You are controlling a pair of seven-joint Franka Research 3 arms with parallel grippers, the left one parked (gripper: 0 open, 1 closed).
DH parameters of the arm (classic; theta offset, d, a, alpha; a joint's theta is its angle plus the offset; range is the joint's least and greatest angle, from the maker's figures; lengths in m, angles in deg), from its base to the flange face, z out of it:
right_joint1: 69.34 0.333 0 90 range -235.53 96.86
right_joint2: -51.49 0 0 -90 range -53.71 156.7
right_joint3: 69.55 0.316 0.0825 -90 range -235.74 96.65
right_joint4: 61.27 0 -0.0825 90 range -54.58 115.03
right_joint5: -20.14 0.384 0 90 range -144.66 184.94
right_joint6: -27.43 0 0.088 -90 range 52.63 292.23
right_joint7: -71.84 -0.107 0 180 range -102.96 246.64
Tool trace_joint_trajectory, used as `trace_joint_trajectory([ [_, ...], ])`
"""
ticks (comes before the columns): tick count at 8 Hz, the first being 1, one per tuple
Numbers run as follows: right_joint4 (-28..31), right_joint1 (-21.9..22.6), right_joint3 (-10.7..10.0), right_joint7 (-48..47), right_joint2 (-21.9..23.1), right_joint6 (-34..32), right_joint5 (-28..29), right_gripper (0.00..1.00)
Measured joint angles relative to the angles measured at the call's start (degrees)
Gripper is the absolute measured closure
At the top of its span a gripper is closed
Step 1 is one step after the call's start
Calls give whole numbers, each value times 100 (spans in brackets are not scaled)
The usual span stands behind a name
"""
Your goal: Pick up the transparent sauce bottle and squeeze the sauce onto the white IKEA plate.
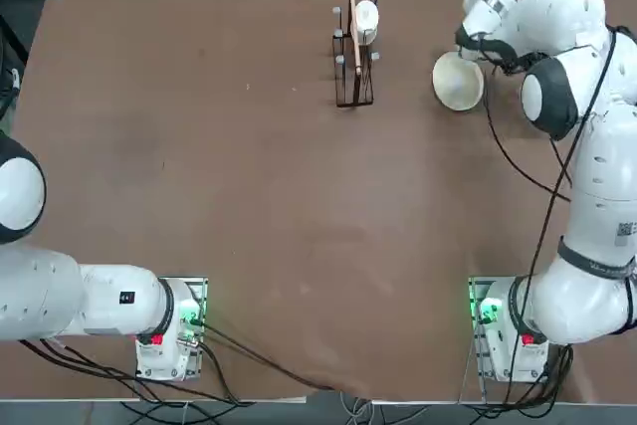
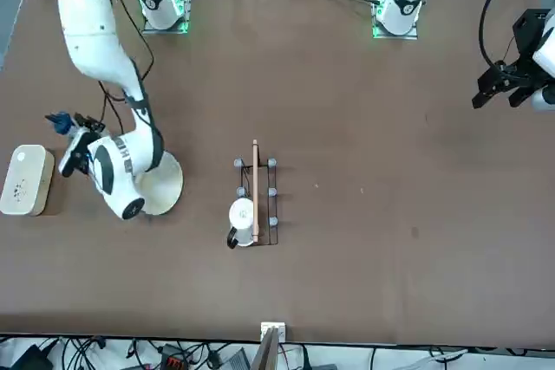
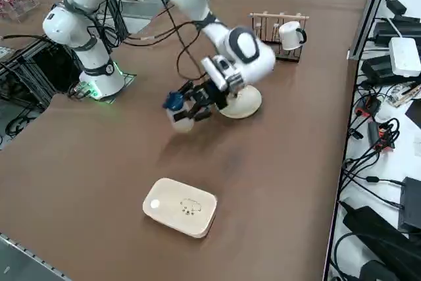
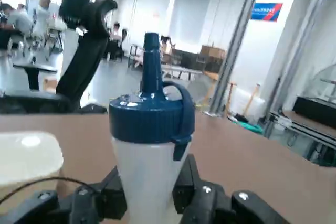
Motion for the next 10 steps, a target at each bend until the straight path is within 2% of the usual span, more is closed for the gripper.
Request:
trace_joint_trajectory([
  [2,947,-67,-600,-382,109,1015,-592,60],
  [3,1456,-87,-829,-657,214,1402,-835,60],
  [4,1869,-108,-959,-967,305,1673,-970,60],
  [6,2322,-112,-986,-1498,364,1915,-1015,60],
  [10,2588,-70,-953,-2201,371,2168,-1017,59],
])
